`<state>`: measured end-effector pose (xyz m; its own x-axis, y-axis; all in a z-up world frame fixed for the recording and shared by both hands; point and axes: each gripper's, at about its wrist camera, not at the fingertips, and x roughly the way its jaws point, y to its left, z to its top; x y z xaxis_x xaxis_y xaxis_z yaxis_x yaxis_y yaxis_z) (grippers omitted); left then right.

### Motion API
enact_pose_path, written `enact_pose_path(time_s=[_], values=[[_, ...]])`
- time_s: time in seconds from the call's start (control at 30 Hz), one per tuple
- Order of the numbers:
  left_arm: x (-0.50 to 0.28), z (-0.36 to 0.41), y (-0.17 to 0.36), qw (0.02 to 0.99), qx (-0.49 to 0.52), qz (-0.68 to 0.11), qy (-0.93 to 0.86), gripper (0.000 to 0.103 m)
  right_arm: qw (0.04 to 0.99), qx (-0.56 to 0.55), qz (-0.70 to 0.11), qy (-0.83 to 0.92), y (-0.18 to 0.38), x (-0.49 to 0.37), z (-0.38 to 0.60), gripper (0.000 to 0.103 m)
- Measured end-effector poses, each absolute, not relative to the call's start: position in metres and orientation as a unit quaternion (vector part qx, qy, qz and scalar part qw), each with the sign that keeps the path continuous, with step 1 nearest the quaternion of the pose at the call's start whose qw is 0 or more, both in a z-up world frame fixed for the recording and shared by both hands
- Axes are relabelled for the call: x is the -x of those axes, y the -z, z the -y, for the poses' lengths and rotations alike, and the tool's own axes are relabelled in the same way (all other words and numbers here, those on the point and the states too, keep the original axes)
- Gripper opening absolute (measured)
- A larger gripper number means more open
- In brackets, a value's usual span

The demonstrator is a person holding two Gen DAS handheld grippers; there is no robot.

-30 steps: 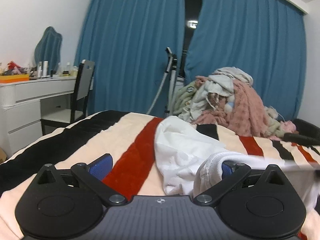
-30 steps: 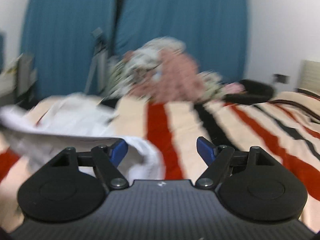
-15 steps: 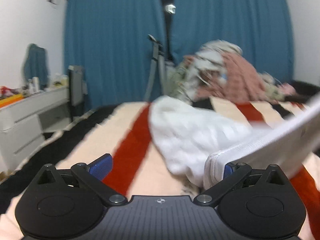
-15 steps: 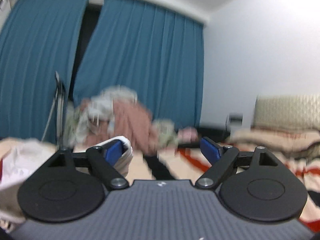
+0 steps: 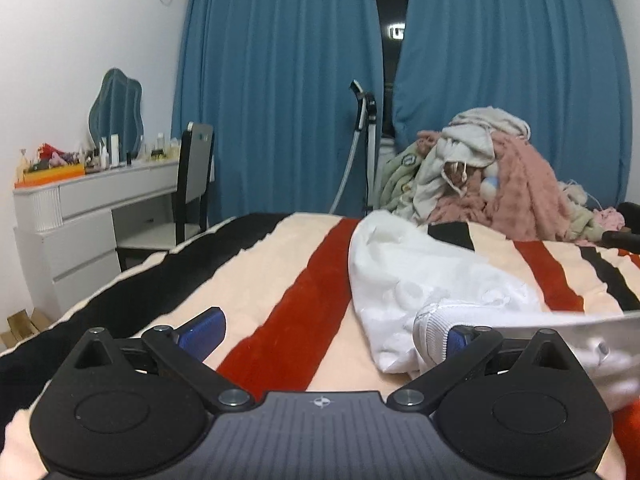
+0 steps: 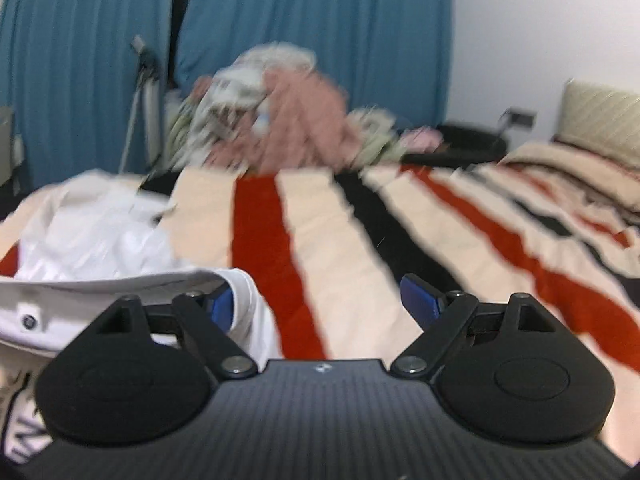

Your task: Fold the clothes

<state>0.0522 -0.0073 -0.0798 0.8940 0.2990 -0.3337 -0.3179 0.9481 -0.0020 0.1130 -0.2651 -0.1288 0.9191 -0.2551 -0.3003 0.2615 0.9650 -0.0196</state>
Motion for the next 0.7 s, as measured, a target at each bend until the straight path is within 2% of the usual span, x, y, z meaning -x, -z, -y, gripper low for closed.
enact_pose_path(time_s=[0.2, 0.33, 0.47, 0.7], values=[[-0.023, 0.011, 0.075, 0.973, 0.040, -0.164, -0.155, 0.103, 0.985, -0.001, -0.063, 0.161, 0.111, -0.074, 0.267, 0.085], [0.000, -0.005, 0.039, 0.975, 0.079, -0.130, -0.165, 0.103, 0.991, -0.011, -0.020, 0.135, 0.074, -0.054, 0.271, 0.085], [0.016, -0.024, -0.041, 0.979, 0.093, -0.057, -0.171, 0.103, 0.995, -0.022, 0.028, 0.088, -0.007, -0.035, 0.270, 0.085], [0.055, -0.037, -0.227, 0.980, 0.052, 0.084, -0.173, 0.103, 0.995, -0.041, 0.089, 0.033, -0.203, 0.001, 0.269, 0.084]])
